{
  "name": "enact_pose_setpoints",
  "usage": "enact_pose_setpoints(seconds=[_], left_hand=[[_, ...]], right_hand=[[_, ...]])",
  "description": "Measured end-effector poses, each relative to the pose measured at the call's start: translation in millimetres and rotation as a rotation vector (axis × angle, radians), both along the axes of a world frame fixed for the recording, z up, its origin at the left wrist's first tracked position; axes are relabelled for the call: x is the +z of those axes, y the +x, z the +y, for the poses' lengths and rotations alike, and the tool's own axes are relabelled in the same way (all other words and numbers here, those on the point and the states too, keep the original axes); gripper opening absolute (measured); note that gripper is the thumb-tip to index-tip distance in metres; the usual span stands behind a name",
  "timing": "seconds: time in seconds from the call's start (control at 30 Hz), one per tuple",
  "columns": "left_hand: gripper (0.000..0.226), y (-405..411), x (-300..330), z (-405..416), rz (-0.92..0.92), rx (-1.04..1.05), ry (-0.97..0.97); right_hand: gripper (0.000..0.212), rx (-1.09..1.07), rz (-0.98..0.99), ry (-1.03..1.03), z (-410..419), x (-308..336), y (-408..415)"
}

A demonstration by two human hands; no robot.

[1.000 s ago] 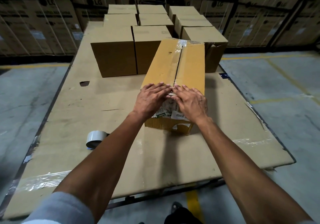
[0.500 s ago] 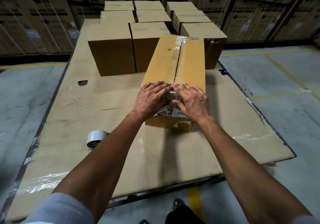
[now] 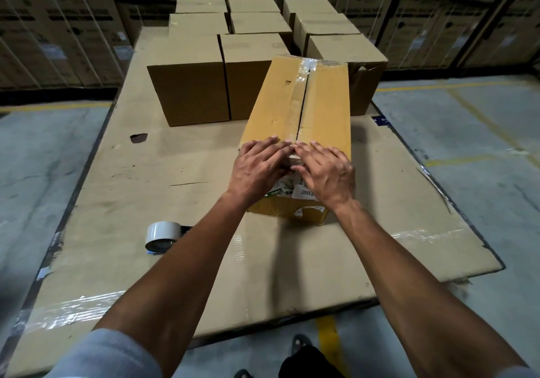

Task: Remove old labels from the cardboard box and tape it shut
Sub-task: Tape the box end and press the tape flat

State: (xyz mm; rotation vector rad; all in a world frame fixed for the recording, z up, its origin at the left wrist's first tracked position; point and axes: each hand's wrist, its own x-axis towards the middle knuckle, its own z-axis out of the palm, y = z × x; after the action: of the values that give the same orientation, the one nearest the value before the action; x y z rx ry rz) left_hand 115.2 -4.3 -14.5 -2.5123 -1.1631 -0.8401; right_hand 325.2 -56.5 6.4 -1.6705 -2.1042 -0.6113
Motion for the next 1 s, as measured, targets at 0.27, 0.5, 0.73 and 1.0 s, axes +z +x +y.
enact_pose_setpoints(seconds=[0.27,0.5,0.73,1.0], left_hand=[[0.080,-1,-7,-6,0.112,0.045,-0.017],[0.061,-1,1,-6,0.020,0.019,-0.057],[0.040,10,-3,-6,-0.167,0.037,-0.013],[0.077,-4,-4,-6,0.077,0.008,-0.056]], right_hand=[[0.073,-0.004,-0.104,-0.030,-3,0,4],[0.088,-0.013,-0.103,-0.061,-5,2,2],[0.064,-0.019,-0.058,-0.049,-7,6,0],[0.047,-0.117,0.205,0.018,-6,11,-21]])
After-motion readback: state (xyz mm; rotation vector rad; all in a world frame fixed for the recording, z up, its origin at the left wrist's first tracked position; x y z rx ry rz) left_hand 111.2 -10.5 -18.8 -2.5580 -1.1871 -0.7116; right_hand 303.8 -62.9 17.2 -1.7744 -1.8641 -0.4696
